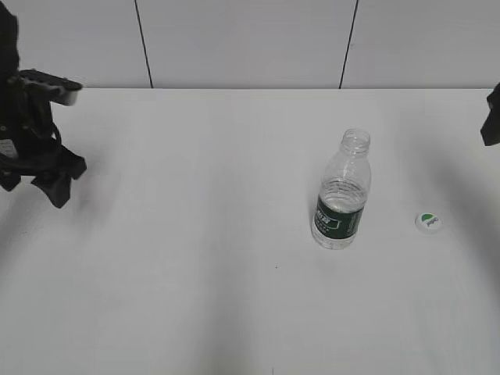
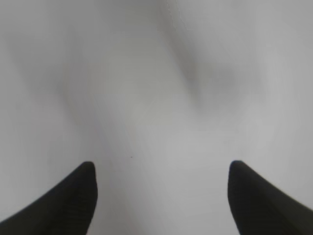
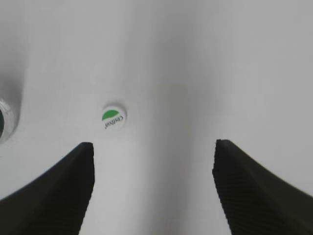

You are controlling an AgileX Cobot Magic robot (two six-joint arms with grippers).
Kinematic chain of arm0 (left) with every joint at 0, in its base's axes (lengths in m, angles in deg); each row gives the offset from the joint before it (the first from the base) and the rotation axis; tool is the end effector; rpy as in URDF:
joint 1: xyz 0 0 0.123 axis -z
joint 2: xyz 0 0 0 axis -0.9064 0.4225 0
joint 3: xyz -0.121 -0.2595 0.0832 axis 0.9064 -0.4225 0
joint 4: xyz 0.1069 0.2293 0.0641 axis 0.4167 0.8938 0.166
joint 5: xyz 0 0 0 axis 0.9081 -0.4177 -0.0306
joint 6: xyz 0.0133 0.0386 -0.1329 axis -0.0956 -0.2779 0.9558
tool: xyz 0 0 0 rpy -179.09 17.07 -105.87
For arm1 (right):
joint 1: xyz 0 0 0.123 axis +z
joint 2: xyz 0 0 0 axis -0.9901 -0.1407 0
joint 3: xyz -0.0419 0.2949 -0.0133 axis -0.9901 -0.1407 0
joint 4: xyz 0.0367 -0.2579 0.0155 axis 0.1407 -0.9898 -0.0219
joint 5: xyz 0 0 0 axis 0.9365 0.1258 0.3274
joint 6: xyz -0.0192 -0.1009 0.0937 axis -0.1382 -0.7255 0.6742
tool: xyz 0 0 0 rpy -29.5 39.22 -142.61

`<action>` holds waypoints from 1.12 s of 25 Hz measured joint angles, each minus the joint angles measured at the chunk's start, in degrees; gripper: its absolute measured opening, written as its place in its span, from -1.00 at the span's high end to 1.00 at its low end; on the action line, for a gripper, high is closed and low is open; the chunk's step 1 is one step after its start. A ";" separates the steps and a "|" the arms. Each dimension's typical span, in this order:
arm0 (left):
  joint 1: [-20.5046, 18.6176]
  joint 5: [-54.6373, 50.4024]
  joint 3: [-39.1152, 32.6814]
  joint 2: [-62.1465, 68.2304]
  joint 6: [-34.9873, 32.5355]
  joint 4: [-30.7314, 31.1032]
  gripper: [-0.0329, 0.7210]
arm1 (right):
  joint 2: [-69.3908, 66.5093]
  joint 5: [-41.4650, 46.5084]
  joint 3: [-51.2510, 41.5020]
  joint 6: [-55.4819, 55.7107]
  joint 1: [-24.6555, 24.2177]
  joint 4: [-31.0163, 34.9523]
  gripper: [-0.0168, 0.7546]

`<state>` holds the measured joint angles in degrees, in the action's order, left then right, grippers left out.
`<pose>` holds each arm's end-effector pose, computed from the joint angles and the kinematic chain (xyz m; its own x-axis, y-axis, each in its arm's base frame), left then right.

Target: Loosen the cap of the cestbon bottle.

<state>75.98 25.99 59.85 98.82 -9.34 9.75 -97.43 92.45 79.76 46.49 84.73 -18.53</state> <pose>0.3716 -0.0484 0.1472 -0.9510 0.3033 -0.0593 0.2893 0.9412 0.1745 0.3375 0.0177 0.2303 -0.8769 -0.2259 -0.4242 -0.2160 0.9737 -0.0721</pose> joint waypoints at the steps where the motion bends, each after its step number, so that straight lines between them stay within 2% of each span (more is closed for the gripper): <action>1: -1.36 -0.81 0.00 -1.01 -0.40 -0.94 -0.41 | 0.41 1.27 0.06 -0.29 -0.51 -0.05 -0.56; 6: -5.72 -5.21 0.00 -7.22 -0.81 -3.01 -0.41 | 4.55 7.92 0.06 -0.57 -1.22 -0.15 -0.56; 12: -6.43 -6.74 -2.08 -15.56 -0.94 -7.26 -0.41 | 12.86 15.63 -0.96 -0.57 -1.22 1.18 -0.56; 17: -6.43 -6.87 -7.77 -23.27 -0.94 -9.42 -0.41 | 20.41 22.06 -2.82 -0.57 -1.22 1.57 -0.56; 28: -6.43 -7.53 -22.70 -43.11 -0.98 -10.60 -0.41 | 32.02 23.64 -9.49 -0.57 -1.22 1.81 -0.56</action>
<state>69.55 18.46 37.15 55.71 -10.32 -0.85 -65.41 116.09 70.27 45.92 83.52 -16.72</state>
